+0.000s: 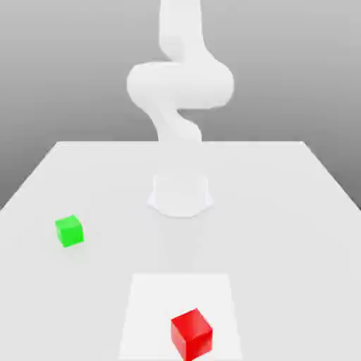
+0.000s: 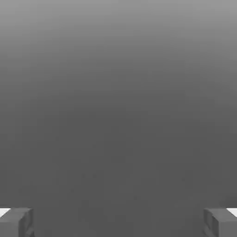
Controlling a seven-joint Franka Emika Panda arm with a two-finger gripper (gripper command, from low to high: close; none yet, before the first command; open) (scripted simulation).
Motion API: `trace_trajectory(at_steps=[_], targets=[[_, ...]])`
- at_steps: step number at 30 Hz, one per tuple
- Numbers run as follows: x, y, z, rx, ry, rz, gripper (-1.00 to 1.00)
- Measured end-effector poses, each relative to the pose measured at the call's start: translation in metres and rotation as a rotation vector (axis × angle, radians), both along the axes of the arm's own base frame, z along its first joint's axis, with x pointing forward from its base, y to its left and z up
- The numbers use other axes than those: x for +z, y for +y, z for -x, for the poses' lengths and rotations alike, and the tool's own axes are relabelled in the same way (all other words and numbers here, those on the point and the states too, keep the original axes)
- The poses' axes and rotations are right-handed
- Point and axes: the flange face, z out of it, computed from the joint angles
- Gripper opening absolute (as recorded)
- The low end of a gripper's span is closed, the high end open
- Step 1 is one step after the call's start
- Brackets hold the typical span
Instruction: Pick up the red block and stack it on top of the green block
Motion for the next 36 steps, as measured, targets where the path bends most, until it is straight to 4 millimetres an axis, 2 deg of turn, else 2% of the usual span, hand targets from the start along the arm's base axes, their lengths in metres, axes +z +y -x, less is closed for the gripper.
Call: trace_trajectory(at_steps=[3,6,12,18,25,29,30,35,36], targets=[[-0.051,0.001,-0.038,0.060,0.090,0.013,0.00],[-0.104,0.004,-0.067,0.115,0.175,0.029,0.00],[-0.217,0.013,-0.106,0.223,0.343,0.068,0.00],[-0.332,0.020,-0.116,0.328,0.509,0.120,0.00],[-0.458,0.020,-0.097,0.436,0.690,0.192,0.00],[-0.512,0.019,-0.095,0.446,0.704,0.199,0.00],[-0.523,0.019,-0.094,0.446,0.705,0.199,-1.00],[-0.523,0.019,-0.094,0.446,0.706,0.198,-1.00],[-0.528,0.019,-0.094,0.446,0.706,0.198,-1.00]])
